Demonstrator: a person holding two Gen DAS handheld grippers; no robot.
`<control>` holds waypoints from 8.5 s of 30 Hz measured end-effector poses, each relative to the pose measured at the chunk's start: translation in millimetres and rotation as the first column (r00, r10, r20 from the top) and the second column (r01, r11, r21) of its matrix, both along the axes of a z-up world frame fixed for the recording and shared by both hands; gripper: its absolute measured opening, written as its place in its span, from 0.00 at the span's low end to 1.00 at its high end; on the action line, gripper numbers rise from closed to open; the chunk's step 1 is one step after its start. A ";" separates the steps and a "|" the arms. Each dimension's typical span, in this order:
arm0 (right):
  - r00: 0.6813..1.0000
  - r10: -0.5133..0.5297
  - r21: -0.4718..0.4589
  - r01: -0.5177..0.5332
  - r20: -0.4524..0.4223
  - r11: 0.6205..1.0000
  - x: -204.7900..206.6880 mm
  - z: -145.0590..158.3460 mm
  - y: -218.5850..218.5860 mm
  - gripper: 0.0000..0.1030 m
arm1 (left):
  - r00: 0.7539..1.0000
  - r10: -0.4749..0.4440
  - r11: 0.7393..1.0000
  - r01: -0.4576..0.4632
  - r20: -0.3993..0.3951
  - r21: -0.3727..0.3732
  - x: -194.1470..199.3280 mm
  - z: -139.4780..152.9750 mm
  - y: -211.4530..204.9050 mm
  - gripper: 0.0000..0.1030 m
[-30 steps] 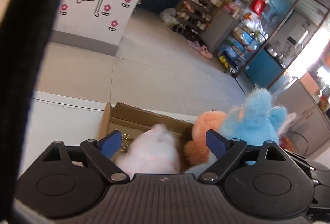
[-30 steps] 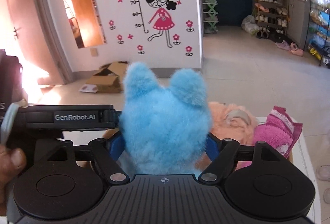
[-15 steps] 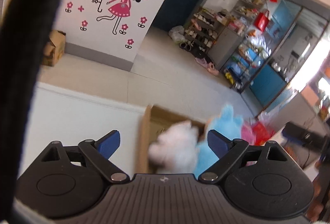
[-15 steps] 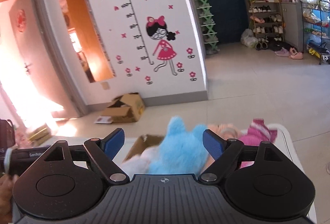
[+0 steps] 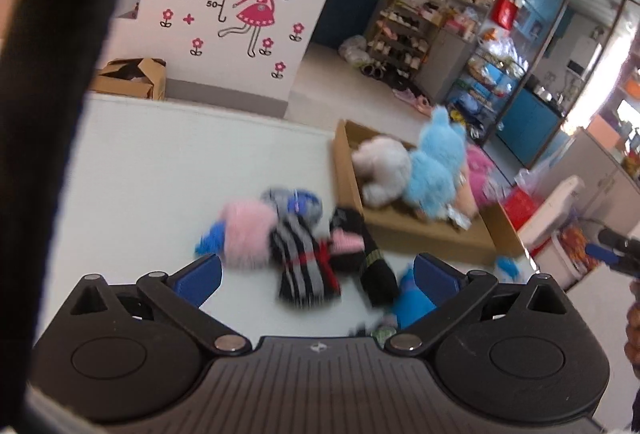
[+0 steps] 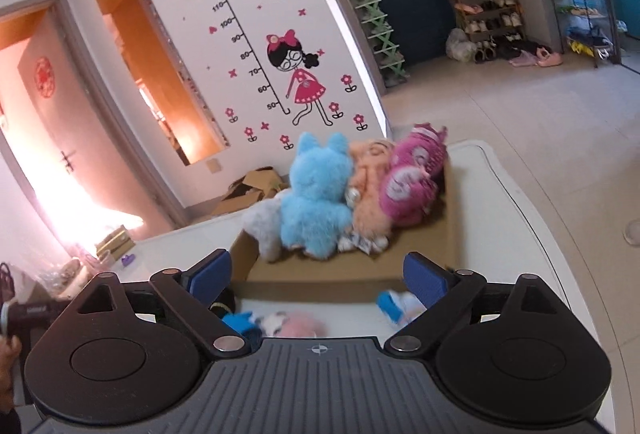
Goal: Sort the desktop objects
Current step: 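Grasp the pink pompom keychain with the left gripper while the right grasps the sock bundle, then carry the pink pompom and sock bundle into the box and release both, then move both grippers back over the remaining toys on the table, then grasp the black beanie hat with the left gripper while the right grasps the white knit sock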
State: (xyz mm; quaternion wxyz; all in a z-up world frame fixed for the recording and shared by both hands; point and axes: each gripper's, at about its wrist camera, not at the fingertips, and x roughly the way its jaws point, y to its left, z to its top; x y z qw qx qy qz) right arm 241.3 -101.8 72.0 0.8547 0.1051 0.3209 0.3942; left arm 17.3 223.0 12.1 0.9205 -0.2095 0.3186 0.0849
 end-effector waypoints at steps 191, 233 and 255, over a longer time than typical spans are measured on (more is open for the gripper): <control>0.993 -0.085 -0.189 0.098 0.076 0.977 116.9 -38.2 59.5 0.70 | 0.996 -0.084 0.962 0.083 0.007 -0.262 229.9 -69.3 -121.2 0.84; 0.681 0.701 -0.471 -0.558 0.211 0.684 -94.9 -79.0 34.6 0.84 | 0.969 0.233 0.970 -0.237 -0.082 -0.048 3.0 -78.7 -93.7 0.99; 0.644 0.747 -0.468 -0.616 0.166 0.634 -74.9 -110.5 38.3 0.84 | 0.936 0.338 0.937 -0.324 -0.101 0.129 6.9 -105.5 -113.9 0.99</control>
